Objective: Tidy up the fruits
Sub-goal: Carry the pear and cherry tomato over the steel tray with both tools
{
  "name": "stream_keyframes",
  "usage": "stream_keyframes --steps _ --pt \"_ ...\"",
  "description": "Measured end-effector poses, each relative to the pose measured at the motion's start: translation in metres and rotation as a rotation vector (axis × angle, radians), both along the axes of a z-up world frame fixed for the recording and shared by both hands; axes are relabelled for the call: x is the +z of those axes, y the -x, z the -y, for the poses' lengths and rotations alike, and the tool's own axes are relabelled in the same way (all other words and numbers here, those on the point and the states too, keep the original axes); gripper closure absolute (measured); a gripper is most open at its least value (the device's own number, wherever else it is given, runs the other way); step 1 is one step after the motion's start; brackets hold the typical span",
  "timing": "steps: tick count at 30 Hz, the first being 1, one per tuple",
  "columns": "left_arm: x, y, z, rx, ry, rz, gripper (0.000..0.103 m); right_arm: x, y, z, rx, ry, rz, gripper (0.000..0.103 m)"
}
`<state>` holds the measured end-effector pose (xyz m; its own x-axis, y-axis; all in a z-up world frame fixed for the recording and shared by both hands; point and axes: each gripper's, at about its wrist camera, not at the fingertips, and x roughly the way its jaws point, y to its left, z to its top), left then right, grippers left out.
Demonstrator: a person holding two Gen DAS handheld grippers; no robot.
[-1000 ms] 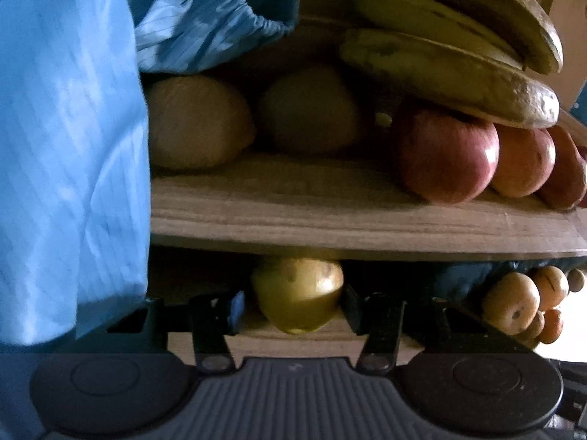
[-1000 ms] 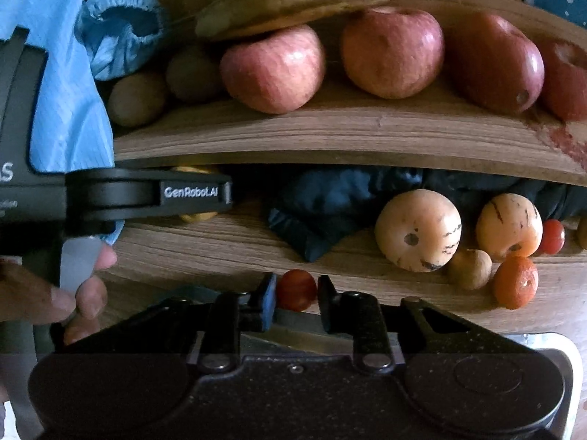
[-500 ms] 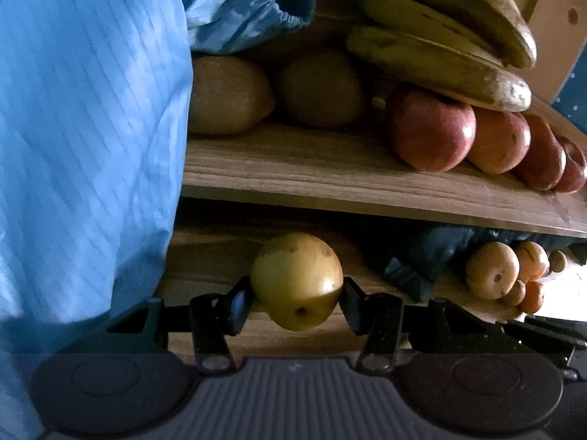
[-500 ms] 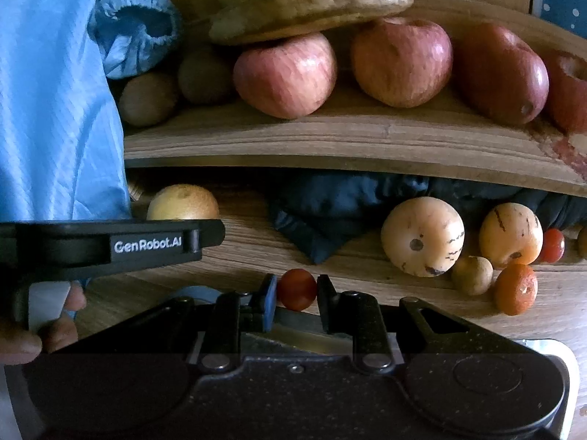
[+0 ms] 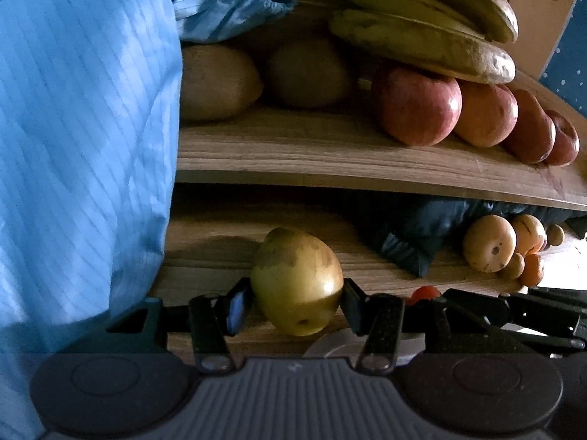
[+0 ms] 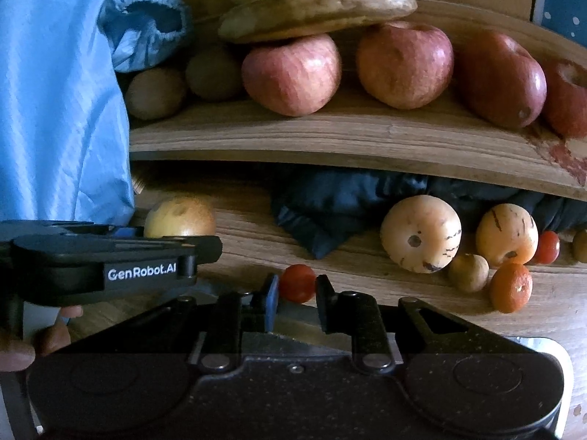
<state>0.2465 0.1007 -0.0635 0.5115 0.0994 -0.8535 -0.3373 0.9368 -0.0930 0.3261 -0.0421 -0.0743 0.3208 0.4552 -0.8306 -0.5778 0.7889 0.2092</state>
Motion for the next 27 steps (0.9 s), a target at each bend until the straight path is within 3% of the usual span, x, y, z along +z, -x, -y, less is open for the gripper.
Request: stream_keyframes --steps 11,27 --pt "0.000 -0.027 0.000 -0.010 0.009 -0.013 0.045 -0.008 -0.007 -0.003 -0.010 0.014 -0.014 0.078" --pt "0.010 -0.008 0.008 -0.021 0.039 0.042 0.045 0.009 0.004 0.016 -0.001 -0.024 0.022 0.078"
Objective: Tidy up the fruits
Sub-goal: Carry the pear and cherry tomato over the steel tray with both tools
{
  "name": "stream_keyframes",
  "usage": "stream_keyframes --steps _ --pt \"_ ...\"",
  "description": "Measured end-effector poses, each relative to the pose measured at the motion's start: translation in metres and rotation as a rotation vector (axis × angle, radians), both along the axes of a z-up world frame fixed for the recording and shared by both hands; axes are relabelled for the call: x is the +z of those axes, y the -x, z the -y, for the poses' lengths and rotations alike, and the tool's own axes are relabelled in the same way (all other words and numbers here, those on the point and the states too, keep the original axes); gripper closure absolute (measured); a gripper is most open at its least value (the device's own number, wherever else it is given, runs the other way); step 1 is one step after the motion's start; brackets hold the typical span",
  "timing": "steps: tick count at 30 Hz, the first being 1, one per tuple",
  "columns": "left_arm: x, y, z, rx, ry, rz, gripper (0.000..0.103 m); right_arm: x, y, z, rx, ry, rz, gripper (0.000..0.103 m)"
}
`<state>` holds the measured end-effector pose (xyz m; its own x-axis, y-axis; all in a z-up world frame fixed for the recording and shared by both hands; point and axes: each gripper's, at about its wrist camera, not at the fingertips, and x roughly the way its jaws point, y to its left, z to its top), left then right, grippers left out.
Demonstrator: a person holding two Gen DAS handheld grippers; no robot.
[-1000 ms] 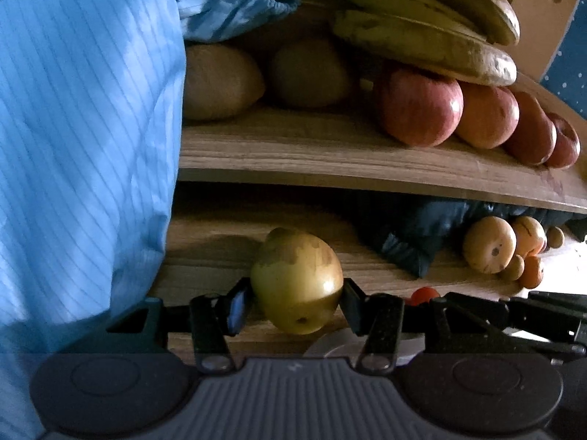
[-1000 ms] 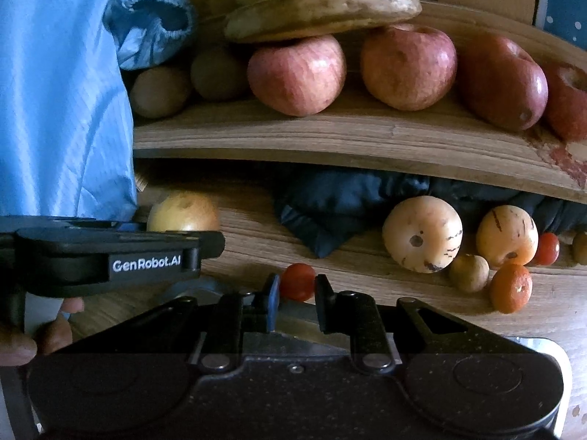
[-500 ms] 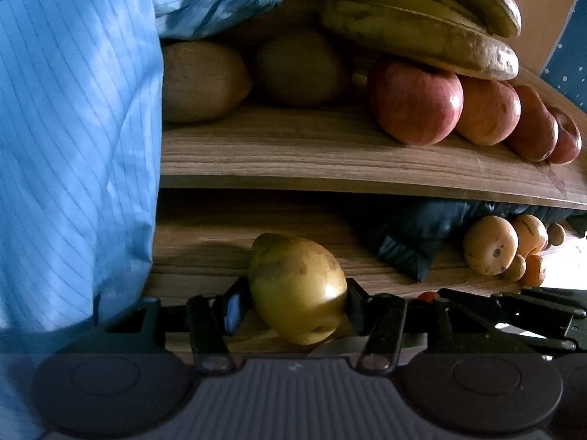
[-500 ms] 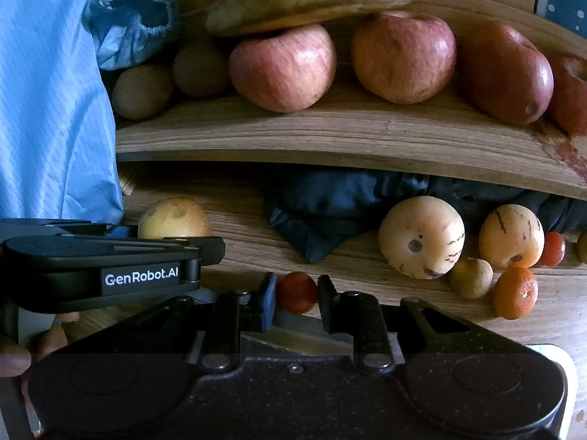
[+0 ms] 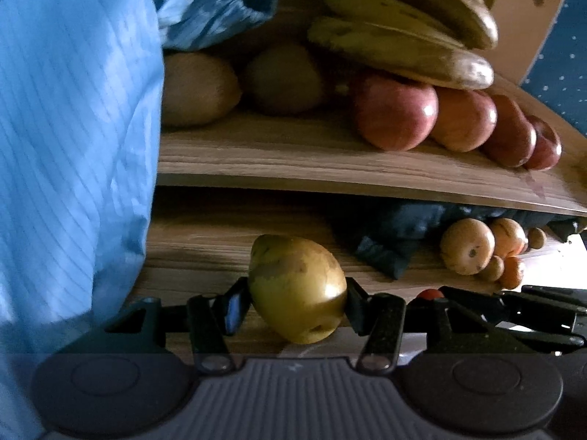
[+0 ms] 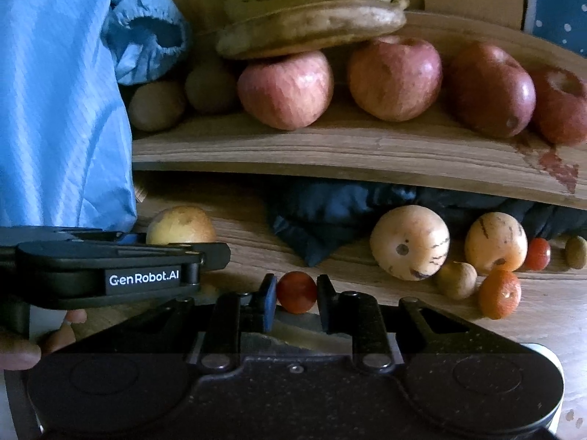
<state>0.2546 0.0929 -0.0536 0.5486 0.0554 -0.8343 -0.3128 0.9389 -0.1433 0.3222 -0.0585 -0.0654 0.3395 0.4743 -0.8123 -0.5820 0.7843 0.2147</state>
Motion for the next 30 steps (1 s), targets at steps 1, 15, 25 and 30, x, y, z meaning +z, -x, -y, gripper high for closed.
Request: stream_keyframes --steps 1,15,25,30 --pt "0.002 0.001 0.003 -0.003 0.002 0.004 0.045 0.002 0.001 0.002 0.000 -0.002 0.001 0.078" --pt "0.027 0.026 0.059 -0.076 0.024 0.042 0.045 0.022 0.026 0.053 0.007 -0.013 0.018 0.079" --pt "0.029 0.051 0.099 -0.112 0.023 0.030 0.045 0.024 0.058 0.094 0.022 -0.016 0.007 0.079" --pt "0.031 0.064 0.119 -0.145 0.015 0.029 0.045 0.022 0.074 0.115 0.035 -0.022 0.000 0.079"
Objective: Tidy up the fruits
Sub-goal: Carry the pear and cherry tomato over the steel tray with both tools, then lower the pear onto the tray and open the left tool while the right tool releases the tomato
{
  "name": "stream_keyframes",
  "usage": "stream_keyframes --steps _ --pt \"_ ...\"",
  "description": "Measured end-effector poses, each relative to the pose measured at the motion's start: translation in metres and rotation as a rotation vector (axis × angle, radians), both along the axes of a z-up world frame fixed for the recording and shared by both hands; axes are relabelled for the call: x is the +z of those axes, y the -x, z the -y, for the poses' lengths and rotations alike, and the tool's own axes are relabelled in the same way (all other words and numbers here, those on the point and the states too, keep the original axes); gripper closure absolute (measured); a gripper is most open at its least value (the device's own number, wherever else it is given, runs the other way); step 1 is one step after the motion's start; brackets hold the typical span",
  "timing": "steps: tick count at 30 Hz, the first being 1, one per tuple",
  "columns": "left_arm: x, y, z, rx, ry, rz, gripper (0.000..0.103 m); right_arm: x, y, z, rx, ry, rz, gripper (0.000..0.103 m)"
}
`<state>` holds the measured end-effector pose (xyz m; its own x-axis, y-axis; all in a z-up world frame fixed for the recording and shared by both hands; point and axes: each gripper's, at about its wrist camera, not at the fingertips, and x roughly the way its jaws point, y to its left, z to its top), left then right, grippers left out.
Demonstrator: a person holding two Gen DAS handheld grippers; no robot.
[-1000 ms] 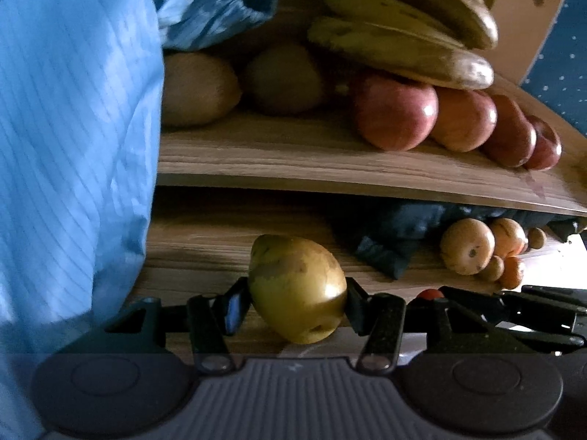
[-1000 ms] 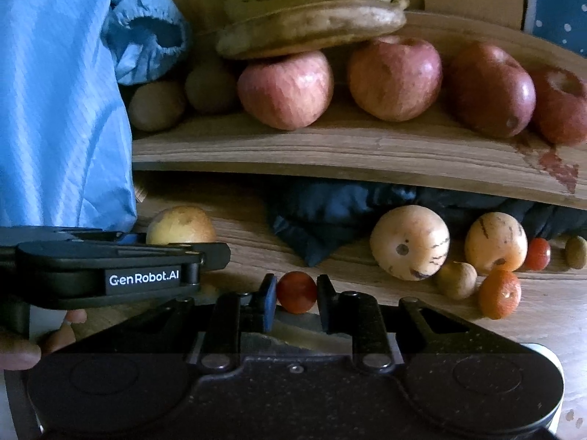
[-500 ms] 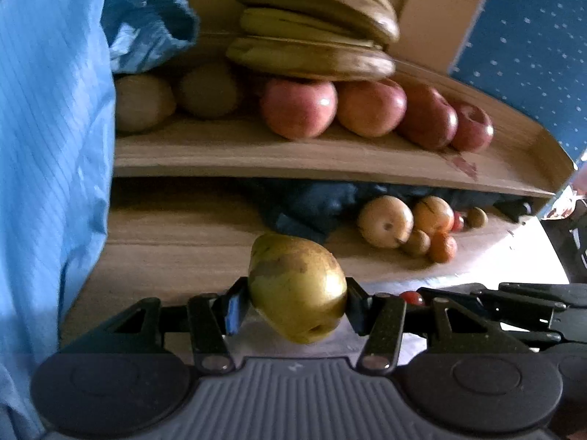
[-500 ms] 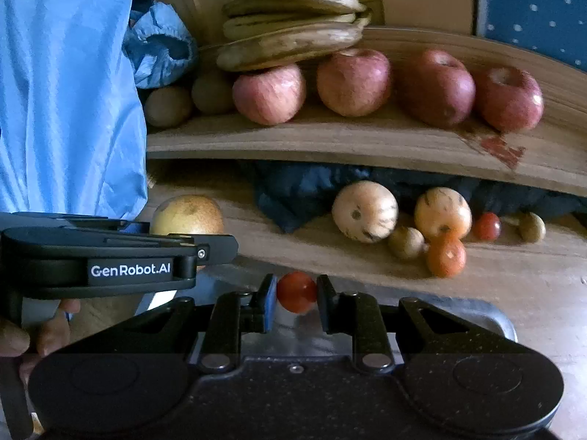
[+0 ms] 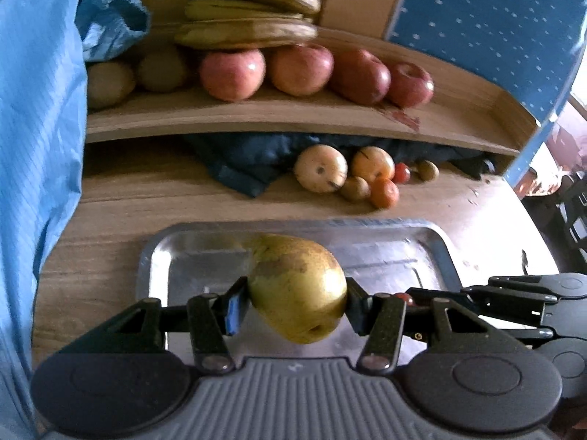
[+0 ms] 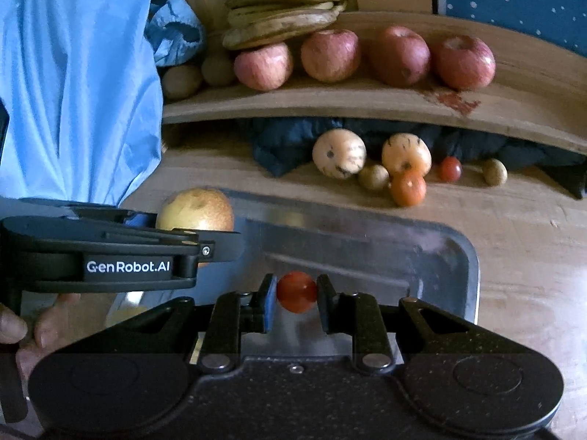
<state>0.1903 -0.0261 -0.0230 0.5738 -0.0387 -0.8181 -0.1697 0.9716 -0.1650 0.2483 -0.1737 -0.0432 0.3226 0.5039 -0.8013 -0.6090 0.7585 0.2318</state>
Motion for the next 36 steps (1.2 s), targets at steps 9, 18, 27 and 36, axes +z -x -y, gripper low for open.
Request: stream_keyframes --steps 9,18,27,36 --pt "-0.003 0.020 0.023 0.011 -0.022 -0.033 0.045 -0.014 0.027 0.029 0.049 0.024 -0.028 0.078" --pt "-0.012 0.028 0.031 0.051 -0.042 -0.082 0.045 -0.021 0.043 0.042 0.108 0.038 -0.037 0.078" --pt "-0.015 0.029 0.034 0.056 -0.077 -0.108 0.045 -0.027 0.052 0.043 0.138 0.041 -0.047 0.078" --pt "-0.018 0.028 0.044 0.027 -0.121 -0.113 0.045 -0.027 0.053 0.044 0.151 0.043 -0.038 0.078"
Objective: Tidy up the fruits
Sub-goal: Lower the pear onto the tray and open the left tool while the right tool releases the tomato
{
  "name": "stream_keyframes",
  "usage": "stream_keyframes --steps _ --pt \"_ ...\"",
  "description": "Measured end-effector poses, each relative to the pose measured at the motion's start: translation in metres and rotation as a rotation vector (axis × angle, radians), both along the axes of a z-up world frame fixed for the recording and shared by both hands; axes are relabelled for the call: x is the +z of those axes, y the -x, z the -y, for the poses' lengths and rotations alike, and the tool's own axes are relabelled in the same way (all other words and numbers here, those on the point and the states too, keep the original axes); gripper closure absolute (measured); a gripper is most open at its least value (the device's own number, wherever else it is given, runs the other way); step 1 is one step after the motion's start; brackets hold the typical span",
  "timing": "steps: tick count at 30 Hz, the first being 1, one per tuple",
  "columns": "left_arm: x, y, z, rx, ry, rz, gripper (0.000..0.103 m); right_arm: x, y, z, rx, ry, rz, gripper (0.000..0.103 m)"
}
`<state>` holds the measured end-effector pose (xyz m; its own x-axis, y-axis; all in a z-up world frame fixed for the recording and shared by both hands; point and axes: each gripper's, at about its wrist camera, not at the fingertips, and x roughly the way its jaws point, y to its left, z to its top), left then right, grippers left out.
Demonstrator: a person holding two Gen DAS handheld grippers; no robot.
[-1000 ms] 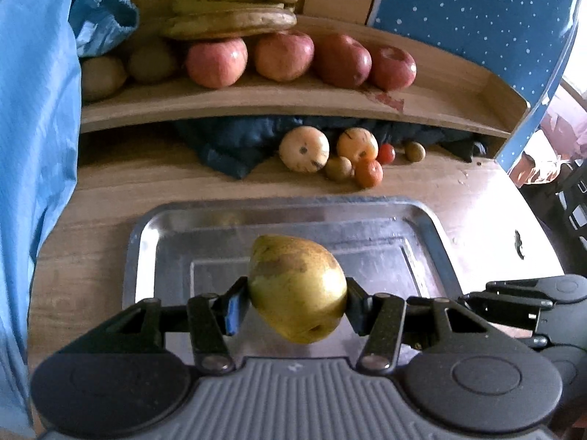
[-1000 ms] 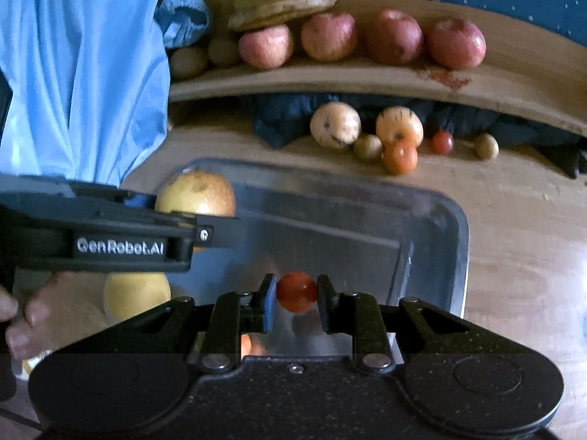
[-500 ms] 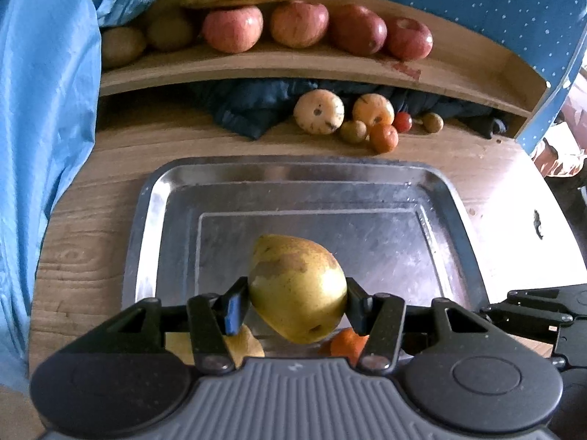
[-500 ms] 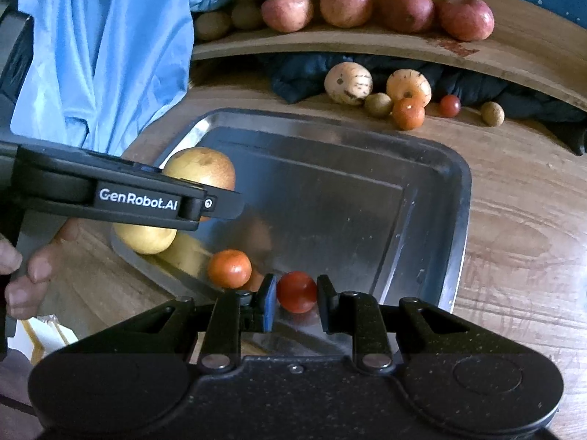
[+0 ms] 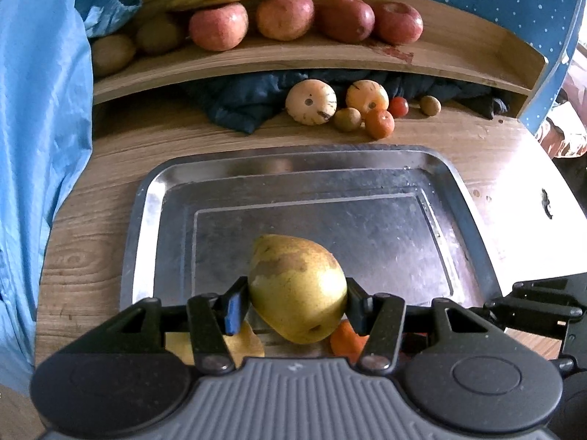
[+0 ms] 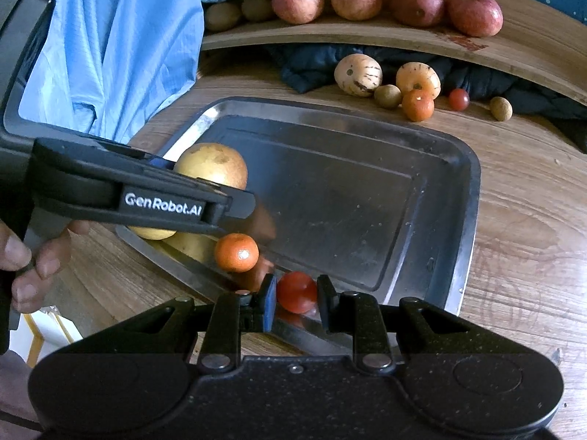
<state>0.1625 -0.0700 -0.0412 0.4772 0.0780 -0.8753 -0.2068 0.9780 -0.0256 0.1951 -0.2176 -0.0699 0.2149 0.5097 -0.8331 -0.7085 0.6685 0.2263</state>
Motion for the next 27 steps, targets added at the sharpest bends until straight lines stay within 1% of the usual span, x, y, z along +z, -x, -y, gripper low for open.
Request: stream_keyframes --steps 4,7,16,19,22,23,27 --pt "-0.001 -0.002 0.003 0.003 0.003 -0.008 0.045 0.000 -0.001 0.000 0.005 0.001 0.004 0.077" --pt "-0.003 -0.002 0.008 -0.011 -0.019 -0.015 0.045 -0.002 -0.001 0.000 0.008 0.004 -0.003 0.076" --pt "-0.005 -0.003 0.014 -0.030 -0.047 -0.028 0.045 -0.001 -0.004 0.003 0.004 -0.003 -0.006 0.074" --pt "-0.005 -0.003 0.016 -0.034 -0.054 -0.030 0.045 0.000 -0.003 0.005 0.001 -0.006 -0.001 0.070" --pt "-0.004 -0.003 0.016 -0.026 -0.055 -0.031 0.044 0.002 -0.002 0.008 0.002 -0.008 0.007 0.061" --pt "-0.004 -0.003 0.016 -0.018 -0.054 -0.031 0.043 0.003 -0.002 0.009 0.002 -0.008 0.008 0.058" --pt "0.002 0.001 0.014 -0.009 -0.043 -0.023 0.028 0.007 0.000 0.016 -0.002 -0.014 0.009 0.051"
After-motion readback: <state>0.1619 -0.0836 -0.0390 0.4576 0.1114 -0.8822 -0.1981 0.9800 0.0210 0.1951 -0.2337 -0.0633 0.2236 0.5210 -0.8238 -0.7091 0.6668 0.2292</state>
